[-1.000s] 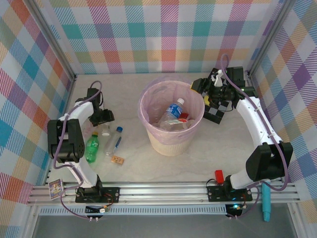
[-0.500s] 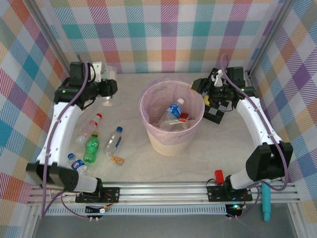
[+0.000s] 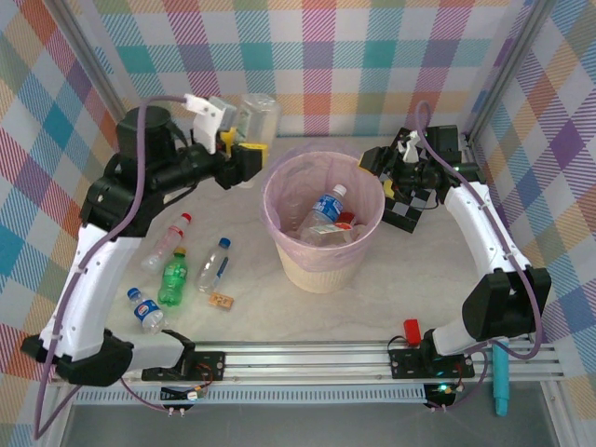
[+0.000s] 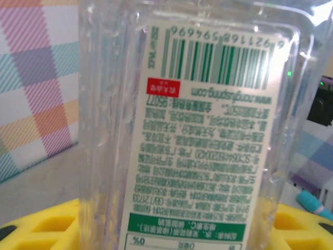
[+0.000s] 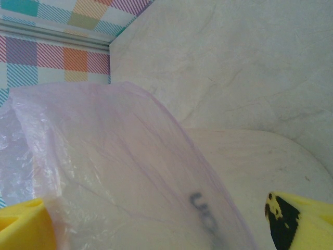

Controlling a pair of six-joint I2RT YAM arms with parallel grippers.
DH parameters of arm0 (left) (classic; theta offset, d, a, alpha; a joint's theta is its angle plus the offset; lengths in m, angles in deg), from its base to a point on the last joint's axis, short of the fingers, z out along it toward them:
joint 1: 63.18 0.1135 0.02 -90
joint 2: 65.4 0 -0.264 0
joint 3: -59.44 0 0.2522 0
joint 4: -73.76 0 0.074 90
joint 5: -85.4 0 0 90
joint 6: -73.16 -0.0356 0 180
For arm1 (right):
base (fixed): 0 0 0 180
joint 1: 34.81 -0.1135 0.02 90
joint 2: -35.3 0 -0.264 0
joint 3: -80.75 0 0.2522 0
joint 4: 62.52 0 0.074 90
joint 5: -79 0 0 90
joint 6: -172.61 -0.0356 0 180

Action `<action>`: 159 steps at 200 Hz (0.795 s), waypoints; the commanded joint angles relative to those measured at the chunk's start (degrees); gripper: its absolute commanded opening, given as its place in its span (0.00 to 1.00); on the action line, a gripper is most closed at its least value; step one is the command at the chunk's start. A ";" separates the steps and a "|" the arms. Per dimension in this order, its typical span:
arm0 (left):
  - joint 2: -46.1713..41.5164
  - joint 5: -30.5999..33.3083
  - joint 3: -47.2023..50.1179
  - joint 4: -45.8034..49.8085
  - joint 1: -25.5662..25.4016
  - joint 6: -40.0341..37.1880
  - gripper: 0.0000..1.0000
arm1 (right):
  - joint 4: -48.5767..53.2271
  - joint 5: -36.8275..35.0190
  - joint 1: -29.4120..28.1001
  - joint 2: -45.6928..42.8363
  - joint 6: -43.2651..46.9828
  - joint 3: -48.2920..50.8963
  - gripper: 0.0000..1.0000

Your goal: Put the plastic bottles in the bin

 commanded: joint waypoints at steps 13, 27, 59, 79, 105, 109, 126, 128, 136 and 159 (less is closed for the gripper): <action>7.05 3.75 -6.47 7.89 -5.21 -4.81 0.38 | -0.64 -1.15 0.03 -2.42 -0.27 -0.22 0.96; 10.28 5.77 -8.47 9.96 -7.20 -5.73 0.37 | -0.72 -1.18 0.04 -2.70 -0.32 0.09 0.96; 17.37 8.78 -11.49 14.35 -10.30 -5.69 0.37 | -0.74 -1.17 0.04 -2.66 -0.33 0.36 0.96; 21.73 11.55 -13.38 17.98 -11.45 -5.51 0.37 | -0.99 -0.94 0.03 -2.53 -0.46 0.33 0.96; 25.72 15.55 -13.41 19.85 -12.08 -5.23 0.37 | -0.99 -1.13 0.02 -2.54 -0.32 0.46 0.96; 26.36 16.25 -13.50 20.13 -12.07 -4.97 0.37 | -0.99 -1.04 0.04 -2.47 -0.24 0.45 0.96; 29.30 18.66 -14.74 22.55 -12.11 -4.07 0.37 | -1.03 -1.09 0.02 -2.47 -0.22 0.55 0.96; 29.61 19.03 -14.75 22.78 -12.10 -3.97 0.37 | -0.98 -1.08 0.02 -2.45 -0.21 0.55 0.96; 30.62 19.93 -14.65 23.30 -12.14 -3.77 0.37 | -0.93 -1.09 0.02 -2.44 -0.18 0.50 0.96; 32.70 22.06 -13.62 23.97 -12.15 -2.76 0.36 | -0.85 -1.22 0.04 -2.30 0.00 0.49 0.96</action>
